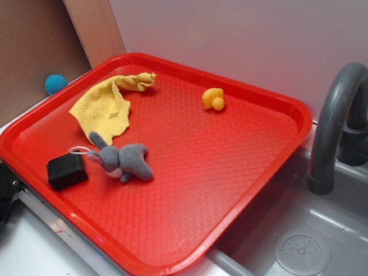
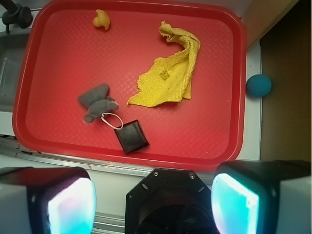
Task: Grab the yellow duck.
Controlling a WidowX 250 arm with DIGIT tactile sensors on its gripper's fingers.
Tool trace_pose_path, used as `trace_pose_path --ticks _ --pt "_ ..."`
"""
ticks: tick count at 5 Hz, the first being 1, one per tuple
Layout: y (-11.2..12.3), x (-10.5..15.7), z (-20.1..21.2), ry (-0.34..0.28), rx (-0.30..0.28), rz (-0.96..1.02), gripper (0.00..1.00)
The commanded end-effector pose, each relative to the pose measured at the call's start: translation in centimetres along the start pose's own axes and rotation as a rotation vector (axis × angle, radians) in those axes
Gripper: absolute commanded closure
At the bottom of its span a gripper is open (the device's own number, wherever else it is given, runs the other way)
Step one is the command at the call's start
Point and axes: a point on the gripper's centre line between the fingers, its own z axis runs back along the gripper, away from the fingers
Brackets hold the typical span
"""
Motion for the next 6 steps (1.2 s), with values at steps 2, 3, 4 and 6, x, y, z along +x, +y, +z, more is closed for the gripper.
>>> trace_pose_path --ticks 2,3,4,6 --pt "0.4 1.4 -0.4 -0.091 -0.014 0.042 0.00" --pt "0.4 3.7 -1.1 -0.162 0.005 0.067 0.00" --pt "0.3 6.2 -1.9 -0.308 -0.043 -0.018 0.00" --pt "-3.6 12.9 -7.7 -0.353 -0.088 -0.063 0.00"
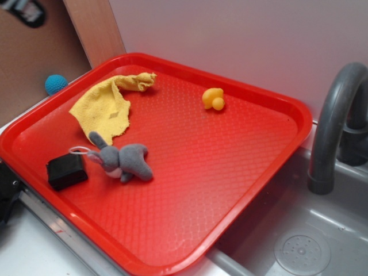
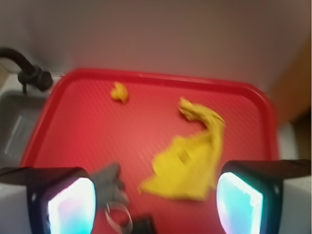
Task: Grab the yellow duck.
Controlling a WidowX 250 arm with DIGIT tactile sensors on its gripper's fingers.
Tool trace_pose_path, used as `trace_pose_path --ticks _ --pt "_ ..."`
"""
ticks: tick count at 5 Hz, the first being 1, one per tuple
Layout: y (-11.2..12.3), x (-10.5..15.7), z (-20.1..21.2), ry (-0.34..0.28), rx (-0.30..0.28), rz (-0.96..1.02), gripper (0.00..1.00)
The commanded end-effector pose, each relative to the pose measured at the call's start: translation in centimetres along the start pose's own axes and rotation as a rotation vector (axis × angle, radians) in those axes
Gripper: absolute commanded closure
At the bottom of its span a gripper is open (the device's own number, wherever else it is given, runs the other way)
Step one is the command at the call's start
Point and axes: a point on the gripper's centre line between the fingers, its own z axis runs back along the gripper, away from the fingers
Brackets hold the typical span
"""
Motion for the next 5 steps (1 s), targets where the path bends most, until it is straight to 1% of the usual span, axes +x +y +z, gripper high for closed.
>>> trace_pose_path --ticks 1,2,3,4,5 --pt "-3.9 5.3 -8.0 -0.015 -0.037 -0.028 0.00" --pt "-5.6 6.5 -11.6 0.016 -0.047 -0.058 0.00" --pt "-6.7 8.0 -16.3 0.058 -0.053 -0.054 0.00" --pt "-7.4 8.8 -19.5 0.082 -0.028 -0.097 0.00" --pt "-7.9 8.8 -21.2 0.109 -0.017 -0.134 0.00"
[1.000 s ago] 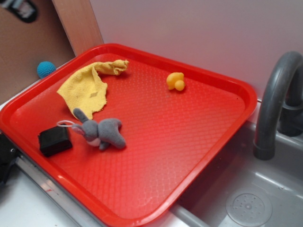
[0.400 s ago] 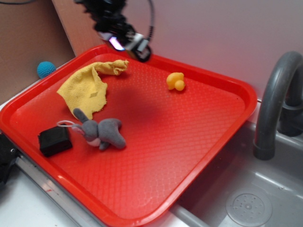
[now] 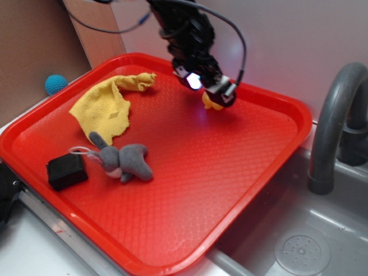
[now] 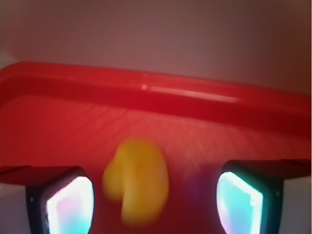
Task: Grab the yellow duck.
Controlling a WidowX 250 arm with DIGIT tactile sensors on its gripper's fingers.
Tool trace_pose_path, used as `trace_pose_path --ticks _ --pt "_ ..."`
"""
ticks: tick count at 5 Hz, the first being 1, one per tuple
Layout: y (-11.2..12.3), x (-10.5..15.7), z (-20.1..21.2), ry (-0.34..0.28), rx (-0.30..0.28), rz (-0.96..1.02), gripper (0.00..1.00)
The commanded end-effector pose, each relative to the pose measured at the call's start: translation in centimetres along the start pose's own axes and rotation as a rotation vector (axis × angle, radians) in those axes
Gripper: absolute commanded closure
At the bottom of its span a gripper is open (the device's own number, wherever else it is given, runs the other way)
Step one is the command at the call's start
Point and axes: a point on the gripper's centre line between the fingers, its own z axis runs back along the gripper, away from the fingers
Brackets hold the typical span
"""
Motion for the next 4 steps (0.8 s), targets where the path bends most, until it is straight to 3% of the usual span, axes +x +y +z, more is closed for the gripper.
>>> trace_pose_path --ticks 1,3,4 --pt "-2.8 1.4 0.5 -0.080 -0.010 -0.129 1.00" --pt "-3.0 -0.1 3.9 -0.096 0.003 -0.142 1.00" --pt "-2.5 -0.3 6.8 -0.034 0.026 -0.092 1.00"
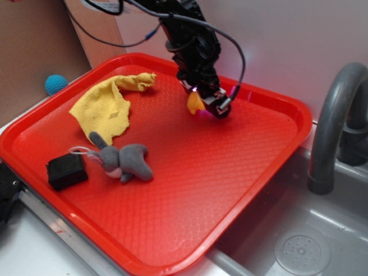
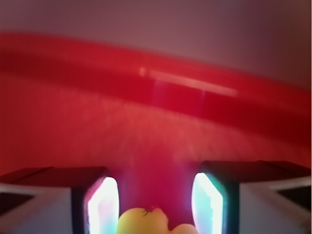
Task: Grab the yellow duck.
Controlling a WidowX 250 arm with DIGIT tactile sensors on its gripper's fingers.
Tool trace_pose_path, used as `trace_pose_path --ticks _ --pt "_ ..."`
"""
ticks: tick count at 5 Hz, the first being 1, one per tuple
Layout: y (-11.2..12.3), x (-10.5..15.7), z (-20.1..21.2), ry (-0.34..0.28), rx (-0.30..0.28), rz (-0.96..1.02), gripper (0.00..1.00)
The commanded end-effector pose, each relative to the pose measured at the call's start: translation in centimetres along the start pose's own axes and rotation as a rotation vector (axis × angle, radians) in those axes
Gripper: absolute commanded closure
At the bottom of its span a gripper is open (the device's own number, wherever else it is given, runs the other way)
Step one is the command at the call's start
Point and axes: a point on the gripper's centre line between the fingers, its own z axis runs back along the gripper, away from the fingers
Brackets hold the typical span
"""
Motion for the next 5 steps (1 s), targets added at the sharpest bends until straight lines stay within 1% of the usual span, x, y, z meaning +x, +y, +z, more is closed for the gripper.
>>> trace_pose_path --ticks 1,2,3,4,5 --pt "0.5 -0.1 11.0 0.094 0.077 0.257 1.00" --pt "1.3 -2.7 16.3 0.178 0.100 0.414 1.00" --pt "1.9 -5.4 19.2 0.180 0.081 0.477 1.00" --pt "3.2 -7.8 20.9 0.135 0.011 0.523 1.00" --pt "4.3 -7.9 20.0 0.148 0.025 0.502 1.00"
